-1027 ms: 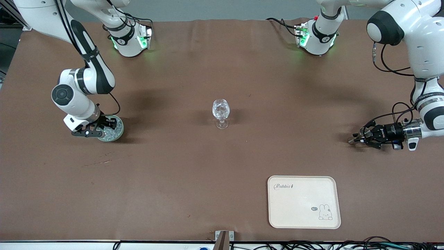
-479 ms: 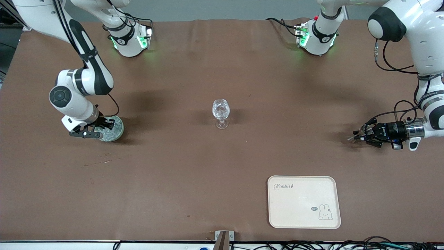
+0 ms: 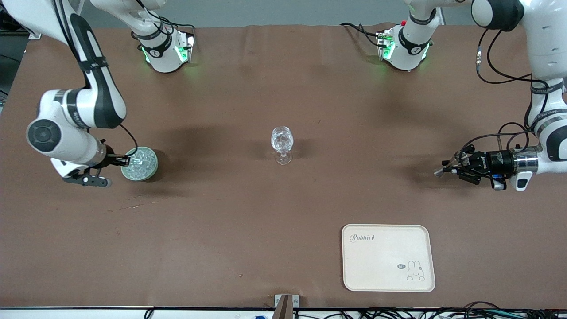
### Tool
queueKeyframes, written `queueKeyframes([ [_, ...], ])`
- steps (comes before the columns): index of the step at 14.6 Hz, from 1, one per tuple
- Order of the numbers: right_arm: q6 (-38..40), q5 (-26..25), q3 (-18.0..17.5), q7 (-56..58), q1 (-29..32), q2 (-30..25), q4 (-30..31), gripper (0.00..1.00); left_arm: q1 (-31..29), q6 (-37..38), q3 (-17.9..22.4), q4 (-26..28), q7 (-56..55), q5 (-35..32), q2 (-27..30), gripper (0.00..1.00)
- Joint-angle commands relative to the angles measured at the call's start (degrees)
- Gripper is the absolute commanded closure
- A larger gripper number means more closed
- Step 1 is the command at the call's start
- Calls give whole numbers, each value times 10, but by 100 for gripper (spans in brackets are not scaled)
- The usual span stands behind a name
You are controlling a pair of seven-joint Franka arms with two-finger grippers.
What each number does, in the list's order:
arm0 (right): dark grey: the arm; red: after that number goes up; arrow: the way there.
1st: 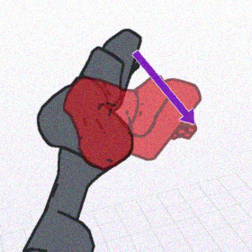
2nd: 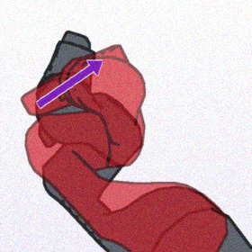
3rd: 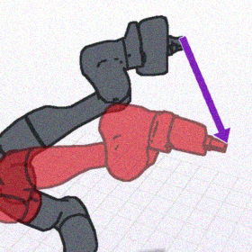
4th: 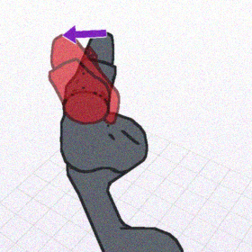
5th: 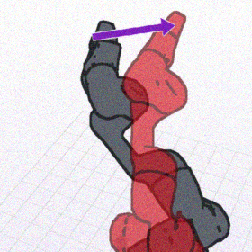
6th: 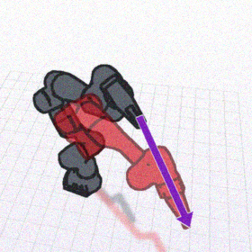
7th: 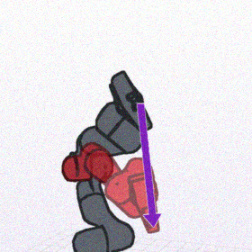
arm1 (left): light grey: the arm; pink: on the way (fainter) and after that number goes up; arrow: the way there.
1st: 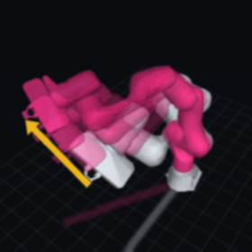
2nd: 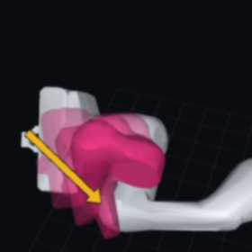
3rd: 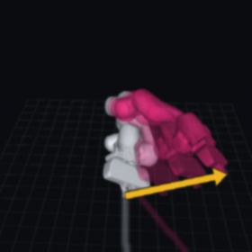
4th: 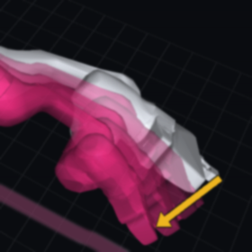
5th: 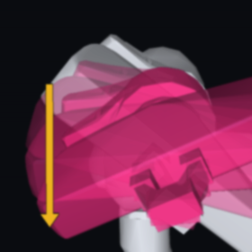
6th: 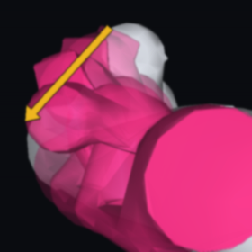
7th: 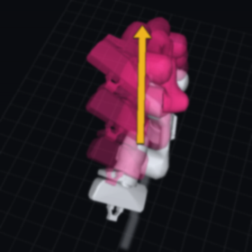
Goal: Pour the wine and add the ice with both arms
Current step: 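Lift the ice cube with the right gripper while the left gripper carries the jigger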
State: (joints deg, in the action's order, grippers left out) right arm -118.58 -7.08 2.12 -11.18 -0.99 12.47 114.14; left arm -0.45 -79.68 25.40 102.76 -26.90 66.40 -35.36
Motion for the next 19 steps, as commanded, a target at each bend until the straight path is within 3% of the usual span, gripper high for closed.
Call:
queueKeyframes([
  [1,77,12,-4,-11,2,-45,-55,99,0,-65,-56,90,-26,-18,99,100],
  [4,139,60,1,-5,5,-82,-119,99,-2,-173,-159,136,-109,-23,164,100],
  [7,206,68,2,-2,6,-93,-199,99,-6,-258,-277,137,-233,-58,191,100],
  [11,316,68,8,4,6,-94,-301,99,-6,-354,-396,136,-335,-58,205,100],
  [14,321,65,18,19,0,-92,-345,99,-7,-397,-452,137,-339,-58,213,100],
  [19,322,67,3,21,27,-90,-348,99,-3,-505,-540,136,-391,-73,205,100],
])
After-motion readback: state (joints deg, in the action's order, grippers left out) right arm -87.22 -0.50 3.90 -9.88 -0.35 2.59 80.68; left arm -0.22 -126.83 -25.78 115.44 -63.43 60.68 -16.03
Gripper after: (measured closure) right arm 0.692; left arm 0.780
